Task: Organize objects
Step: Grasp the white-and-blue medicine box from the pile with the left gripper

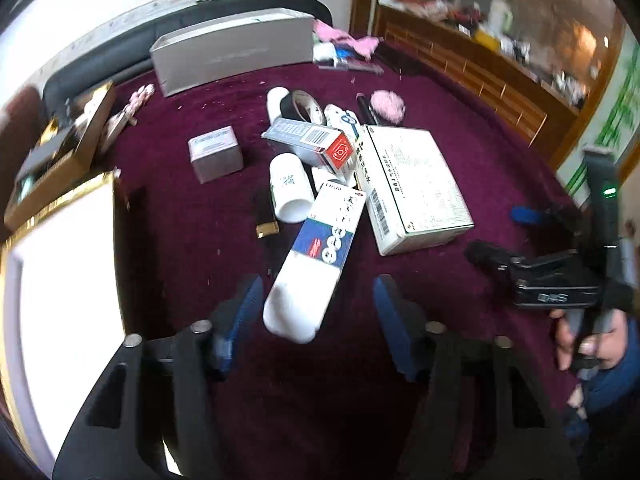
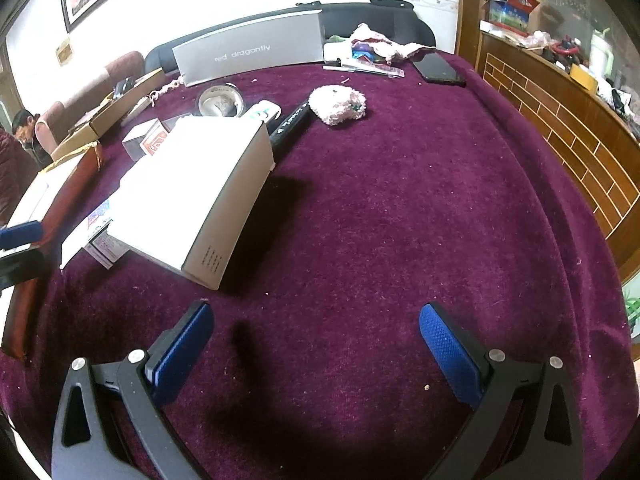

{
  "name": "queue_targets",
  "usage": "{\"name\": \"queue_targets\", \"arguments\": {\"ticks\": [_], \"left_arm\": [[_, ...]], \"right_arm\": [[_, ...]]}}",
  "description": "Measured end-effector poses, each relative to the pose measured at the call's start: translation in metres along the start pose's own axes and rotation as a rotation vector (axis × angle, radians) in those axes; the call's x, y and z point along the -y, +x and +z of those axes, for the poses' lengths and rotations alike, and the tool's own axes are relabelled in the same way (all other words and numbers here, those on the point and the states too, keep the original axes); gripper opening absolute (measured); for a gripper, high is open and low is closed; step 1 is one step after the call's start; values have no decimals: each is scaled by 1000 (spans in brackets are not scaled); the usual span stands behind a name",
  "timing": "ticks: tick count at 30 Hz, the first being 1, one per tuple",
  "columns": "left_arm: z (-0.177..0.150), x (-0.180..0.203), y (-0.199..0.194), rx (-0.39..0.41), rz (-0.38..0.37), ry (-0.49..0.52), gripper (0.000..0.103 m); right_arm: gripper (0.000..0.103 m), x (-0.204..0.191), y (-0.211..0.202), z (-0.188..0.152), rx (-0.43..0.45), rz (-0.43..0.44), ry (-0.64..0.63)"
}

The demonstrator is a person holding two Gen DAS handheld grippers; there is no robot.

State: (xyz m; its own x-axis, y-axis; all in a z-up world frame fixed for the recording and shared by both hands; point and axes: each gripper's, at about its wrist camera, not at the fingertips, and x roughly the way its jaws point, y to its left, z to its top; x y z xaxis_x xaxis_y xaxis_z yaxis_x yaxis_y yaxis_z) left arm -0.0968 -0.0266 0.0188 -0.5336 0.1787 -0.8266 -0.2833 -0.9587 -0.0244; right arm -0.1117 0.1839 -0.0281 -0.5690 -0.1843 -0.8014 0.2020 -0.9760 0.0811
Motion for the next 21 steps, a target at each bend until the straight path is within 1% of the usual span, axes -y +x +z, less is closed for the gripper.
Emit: {"name": "queue_targets", "arguments": {"ticks": [3,4,6,9,11,13,15,17,18,21], "left_arm": [[11,5,14,-28,-24,48,56],[14,5,19,-42,-10,51,52],[20,3,30,-70,-2,55,48],[28,3,39,-81,13,58,48],[34,3,45,-89,6,60,48],[38,6,50,-90,17,64,48],[43,6,55,-84,10,52,48],[49,5,59,-84,-14,20,48],[52,5,62,-89,-26,15,49],[62,6,72,-115,-41,6,57]], "right_arm": [[103,1,-2,0,16,9,2],[103,1,-2,0,14,12,4],[103,1,-2,0,18,11,2],[103,0,-3,0,45,7,-9],[103,0,-2,0,29,11,-5],[103,0,-2,0,19,14,-2],[103,-1,-1,0,19,9,-3],[103,-1,-1,0,20,7,-4],[103,-1,-1,0,19,5,-4],[103,-1,0,-1,11,2,-3]]}}
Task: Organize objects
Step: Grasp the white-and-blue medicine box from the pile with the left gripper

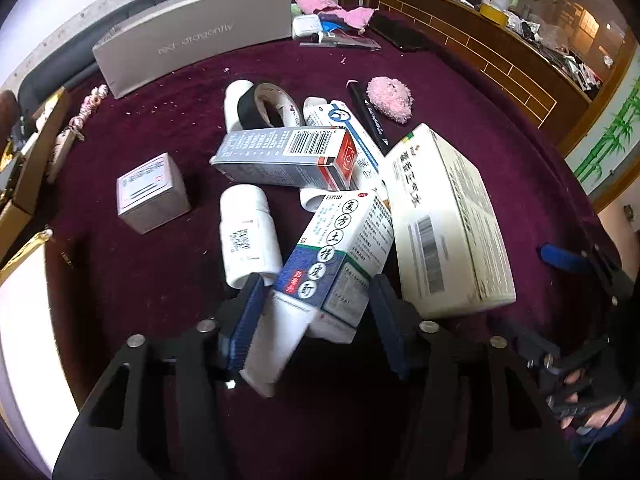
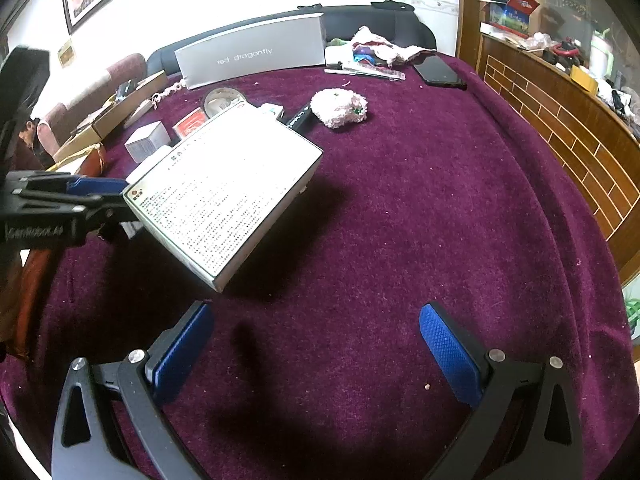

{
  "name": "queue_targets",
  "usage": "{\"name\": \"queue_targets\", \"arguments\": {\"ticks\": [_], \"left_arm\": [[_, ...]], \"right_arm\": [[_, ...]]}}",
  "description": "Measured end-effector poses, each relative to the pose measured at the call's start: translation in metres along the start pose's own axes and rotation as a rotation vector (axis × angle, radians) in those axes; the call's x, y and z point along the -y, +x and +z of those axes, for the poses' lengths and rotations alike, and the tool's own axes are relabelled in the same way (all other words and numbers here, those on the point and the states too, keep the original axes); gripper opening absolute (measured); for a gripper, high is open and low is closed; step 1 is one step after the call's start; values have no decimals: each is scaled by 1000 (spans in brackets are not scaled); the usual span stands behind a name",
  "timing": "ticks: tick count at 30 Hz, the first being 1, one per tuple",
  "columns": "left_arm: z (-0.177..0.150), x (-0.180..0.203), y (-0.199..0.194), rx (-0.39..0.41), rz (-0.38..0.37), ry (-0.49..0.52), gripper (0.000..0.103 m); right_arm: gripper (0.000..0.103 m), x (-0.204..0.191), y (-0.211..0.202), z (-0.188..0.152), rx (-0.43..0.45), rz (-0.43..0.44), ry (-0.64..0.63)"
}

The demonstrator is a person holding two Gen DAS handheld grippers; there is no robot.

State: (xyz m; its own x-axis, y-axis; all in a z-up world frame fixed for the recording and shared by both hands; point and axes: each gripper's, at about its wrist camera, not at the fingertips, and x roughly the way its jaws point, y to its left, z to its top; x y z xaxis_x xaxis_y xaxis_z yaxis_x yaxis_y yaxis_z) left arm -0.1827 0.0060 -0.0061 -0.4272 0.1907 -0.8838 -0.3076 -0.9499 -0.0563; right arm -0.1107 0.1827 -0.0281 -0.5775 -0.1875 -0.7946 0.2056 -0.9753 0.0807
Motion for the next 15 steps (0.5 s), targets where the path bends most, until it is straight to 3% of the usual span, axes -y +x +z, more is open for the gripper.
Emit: {"name": "queue_targets", "arguments": {"ticks": [6,8,9,15], "left_arm": [[14,-5,15,-45,-10,-40,58],[14,-5,20,-63,-5,-53,37],[12,-5,22,-71,-8,-60,33],[-18,-6,6,-8,22,-110,33]], "right_arm": [[103,1,-1,-1,4,-2,-1],[103,1,-1,-1,2,-3,-2],[103,1,-1,-1,4,-4,-2],[103,4,-3,-2,6,8,11]]}}
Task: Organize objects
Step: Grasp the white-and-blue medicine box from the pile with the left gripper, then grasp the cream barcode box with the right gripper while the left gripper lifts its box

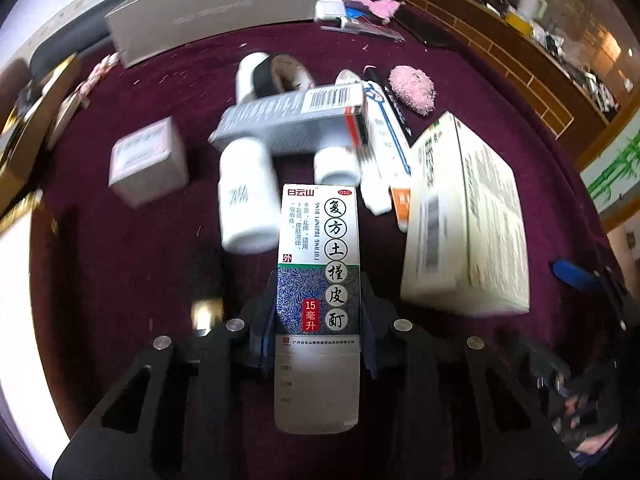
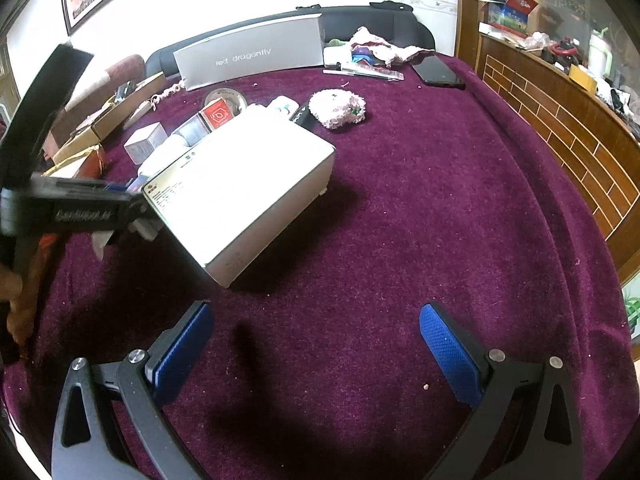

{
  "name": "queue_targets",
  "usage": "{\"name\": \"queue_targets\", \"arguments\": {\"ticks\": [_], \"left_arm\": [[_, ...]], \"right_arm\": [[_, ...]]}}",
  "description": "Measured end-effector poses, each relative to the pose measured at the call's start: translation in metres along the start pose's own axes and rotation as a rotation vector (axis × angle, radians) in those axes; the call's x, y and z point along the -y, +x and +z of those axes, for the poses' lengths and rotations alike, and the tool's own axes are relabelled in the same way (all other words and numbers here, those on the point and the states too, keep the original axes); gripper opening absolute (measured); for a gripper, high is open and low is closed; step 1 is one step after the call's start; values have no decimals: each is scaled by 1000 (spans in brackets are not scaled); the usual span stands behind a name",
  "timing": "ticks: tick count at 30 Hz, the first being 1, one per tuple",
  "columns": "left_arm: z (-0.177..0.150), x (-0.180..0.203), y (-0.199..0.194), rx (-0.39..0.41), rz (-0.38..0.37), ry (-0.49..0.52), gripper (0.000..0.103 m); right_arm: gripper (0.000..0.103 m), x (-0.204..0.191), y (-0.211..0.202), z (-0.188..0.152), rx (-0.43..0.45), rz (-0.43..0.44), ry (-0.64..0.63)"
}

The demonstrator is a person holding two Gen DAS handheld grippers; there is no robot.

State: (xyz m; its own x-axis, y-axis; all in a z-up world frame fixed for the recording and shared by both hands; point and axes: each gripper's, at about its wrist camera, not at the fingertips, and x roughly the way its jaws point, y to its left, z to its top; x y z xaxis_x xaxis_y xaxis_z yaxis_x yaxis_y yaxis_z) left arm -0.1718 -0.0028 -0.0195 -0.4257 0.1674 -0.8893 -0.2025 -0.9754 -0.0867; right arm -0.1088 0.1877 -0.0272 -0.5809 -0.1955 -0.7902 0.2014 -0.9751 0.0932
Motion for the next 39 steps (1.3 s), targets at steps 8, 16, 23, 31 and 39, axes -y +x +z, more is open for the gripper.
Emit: {"name": "queue_targets", "arguments": {"ticks": [8,16,23,31,39], "left_arm": [[-85,-8,-43,81,87,-27,33],[-95,-5,-38,129,130,6,33],[-98,-5,-41,154,116,9,34],[-97,-6,-40,157,108,4,33],[-98,-3,-41,159,125,6,33]], "right_arm": [[103,9,-10,4,20,54,61],[103,19,-17,45,-44,290,357],[103,13,33,76,-182,227,532],[103,-11,64,95,-262,71,516],[81,-13,41,73,-114,153,333]]}}
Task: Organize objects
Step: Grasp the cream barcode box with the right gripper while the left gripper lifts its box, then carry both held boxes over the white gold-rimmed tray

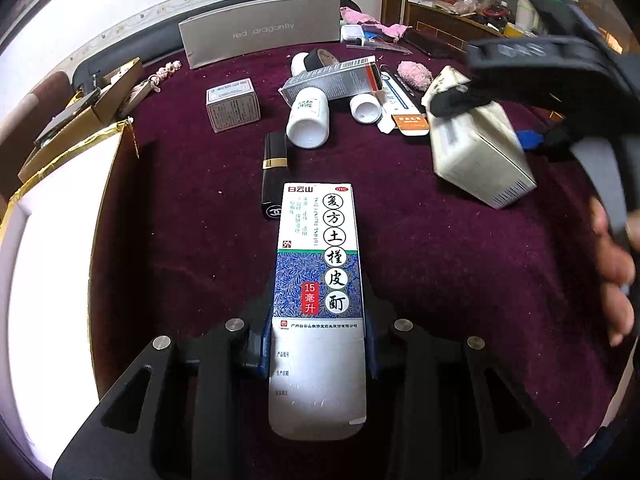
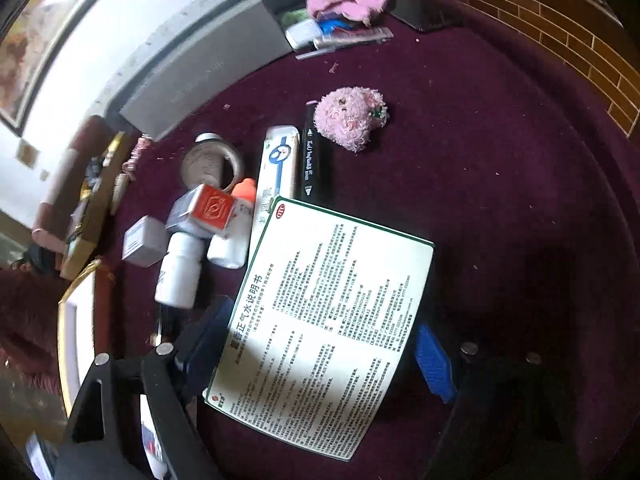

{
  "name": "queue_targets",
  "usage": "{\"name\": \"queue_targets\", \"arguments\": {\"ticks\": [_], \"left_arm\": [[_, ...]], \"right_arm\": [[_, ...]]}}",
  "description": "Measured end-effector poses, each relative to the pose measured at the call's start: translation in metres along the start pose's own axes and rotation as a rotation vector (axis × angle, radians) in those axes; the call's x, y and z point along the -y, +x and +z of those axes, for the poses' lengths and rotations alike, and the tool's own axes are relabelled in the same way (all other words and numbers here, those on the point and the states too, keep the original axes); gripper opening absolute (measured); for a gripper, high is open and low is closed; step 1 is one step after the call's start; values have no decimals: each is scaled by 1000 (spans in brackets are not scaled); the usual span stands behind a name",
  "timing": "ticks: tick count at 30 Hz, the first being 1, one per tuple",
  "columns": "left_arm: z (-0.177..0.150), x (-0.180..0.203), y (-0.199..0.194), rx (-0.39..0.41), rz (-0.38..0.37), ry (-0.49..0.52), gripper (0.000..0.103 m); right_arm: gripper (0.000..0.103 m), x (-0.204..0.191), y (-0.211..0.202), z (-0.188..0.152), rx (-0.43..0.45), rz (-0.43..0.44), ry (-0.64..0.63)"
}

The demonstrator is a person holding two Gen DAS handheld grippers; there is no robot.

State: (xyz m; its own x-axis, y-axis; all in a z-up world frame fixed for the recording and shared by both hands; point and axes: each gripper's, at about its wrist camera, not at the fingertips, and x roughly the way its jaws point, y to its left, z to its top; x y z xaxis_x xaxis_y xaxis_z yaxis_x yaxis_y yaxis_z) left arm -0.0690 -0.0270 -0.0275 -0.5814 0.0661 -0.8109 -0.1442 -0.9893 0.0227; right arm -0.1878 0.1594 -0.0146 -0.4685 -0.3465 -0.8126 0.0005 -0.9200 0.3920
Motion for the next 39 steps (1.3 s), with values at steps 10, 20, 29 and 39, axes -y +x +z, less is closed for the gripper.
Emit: {"name": "queue_targets", "arguments": {"ticks": [10,20,29,39], "left_arm": [[-6,7,-14,37,41,-31,33],[-18,0,-47,108,129,-28,33],[-27,-20,-71,152,153,-60,34],[-45,-61,-97,197,185,-146,34]], "right_arm": [[78,3,-40,-36,67,161,-85],[78,-12,-48,-53,51,228,-129],[78,-47,-48,-67,30,246,-195],[78,-109,-45,-79,-10,276,-295]]}}
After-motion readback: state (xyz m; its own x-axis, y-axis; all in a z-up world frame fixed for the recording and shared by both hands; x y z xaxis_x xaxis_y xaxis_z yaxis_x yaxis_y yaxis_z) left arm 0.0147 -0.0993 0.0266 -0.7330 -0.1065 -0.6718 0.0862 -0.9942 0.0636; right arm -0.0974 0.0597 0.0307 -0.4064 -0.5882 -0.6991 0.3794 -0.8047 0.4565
